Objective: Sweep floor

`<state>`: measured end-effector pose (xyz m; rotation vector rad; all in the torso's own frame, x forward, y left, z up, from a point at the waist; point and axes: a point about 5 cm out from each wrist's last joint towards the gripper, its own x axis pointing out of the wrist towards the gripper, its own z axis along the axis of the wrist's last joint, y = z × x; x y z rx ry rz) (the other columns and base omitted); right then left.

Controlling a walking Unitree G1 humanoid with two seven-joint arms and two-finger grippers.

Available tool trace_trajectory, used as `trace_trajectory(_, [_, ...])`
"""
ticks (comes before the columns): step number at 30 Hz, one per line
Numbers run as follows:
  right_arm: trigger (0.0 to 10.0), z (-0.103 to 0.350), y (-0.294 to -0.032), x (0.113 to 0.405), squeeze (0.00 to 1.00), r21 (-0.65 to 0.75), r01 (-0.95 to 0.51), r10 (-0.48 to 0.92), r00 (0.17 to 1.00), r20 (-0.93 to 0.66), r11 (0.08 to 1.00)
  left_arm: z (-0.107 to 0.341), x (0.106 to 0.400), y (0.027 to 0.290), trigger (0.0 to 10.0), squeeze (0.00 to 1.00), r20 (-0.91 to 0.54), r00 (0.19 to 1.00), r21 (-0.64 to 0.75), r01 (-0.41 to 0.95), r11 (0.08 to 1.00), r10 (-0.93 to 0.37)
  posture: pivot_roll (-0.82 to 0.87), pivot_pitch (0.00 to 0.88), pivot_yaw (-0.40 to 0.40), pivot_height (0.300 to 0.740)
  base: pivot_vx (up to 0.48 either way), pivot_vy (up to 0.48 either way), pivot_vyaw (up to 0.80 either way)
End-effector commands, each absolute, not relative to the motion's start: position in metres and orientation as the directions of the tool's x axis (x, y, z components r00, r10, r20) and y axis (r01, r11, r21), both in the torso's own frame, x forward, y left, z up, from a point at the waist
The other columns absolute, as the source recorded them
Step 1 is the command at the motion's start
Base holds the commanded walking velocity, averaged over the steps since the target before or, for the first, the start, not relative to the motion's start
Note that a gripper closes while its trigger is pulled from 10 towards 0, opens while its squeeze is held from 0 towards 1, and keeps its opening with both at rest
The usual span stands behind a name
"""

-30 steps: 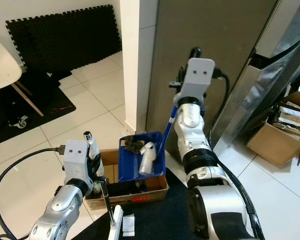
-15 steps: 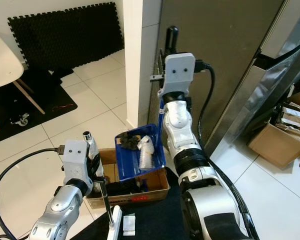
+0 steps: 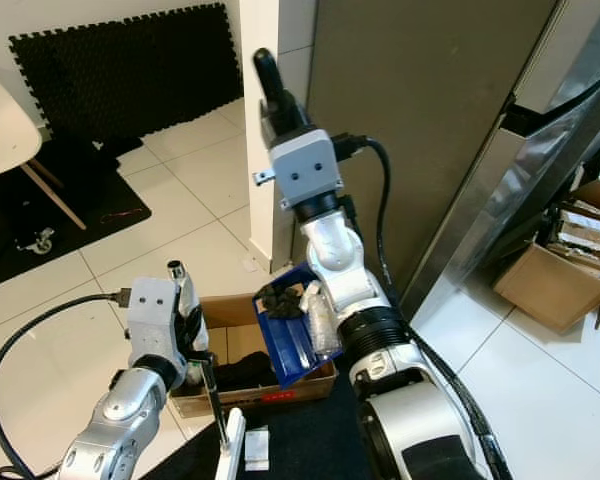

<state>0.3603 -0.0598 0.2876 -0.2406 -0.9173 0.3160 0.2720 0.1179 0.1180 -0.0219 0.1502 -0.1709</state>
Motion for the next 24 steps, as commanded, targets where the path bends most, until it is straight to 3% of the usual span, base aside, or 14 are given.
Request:
trace_trajectory(1, [10.0, 0.299, -0.047, 0.346, 0.00, -0.384, -0.182, 0.423, 0.450, 0.786, 0.905, 0.118, 0.272, 0.115, 10.0, 0.00, -0.144, 0.973, -0.026, 0.177, 0.984, -0.179, 0.14, 0.126, -0.040, 0.740, 0.000, 0.000, 0.00])
trace_trajectory(10, [10.0, 0.296, -0.032, 0.335, 0.00, -0.439, -0.210, 0.487, 0.383, 0.785, 0.874, 0.118, 0.272, 0.113, 10.0, 0.00, -0.146, 0.973, -0.029, 0.178, 0.984, -0.181, 0.14, 0.126, -0.042, 0.740, 0.000, 0.000, 0.00])
trace_trajectory(24, [10.0, 0.292, -0.003, 0.305, 0.00, -0.558, -0.260, 0.610, 0.206, 0.765, 0.788, 0.117, 0.272, 0.110, 10.0, 0.00, -0.146, 0.971, -0.032, 0.189, 0.982, -0.191, 0.14, 0.128, -0.040, 0.740, 0.000, 0.000, 0.00])
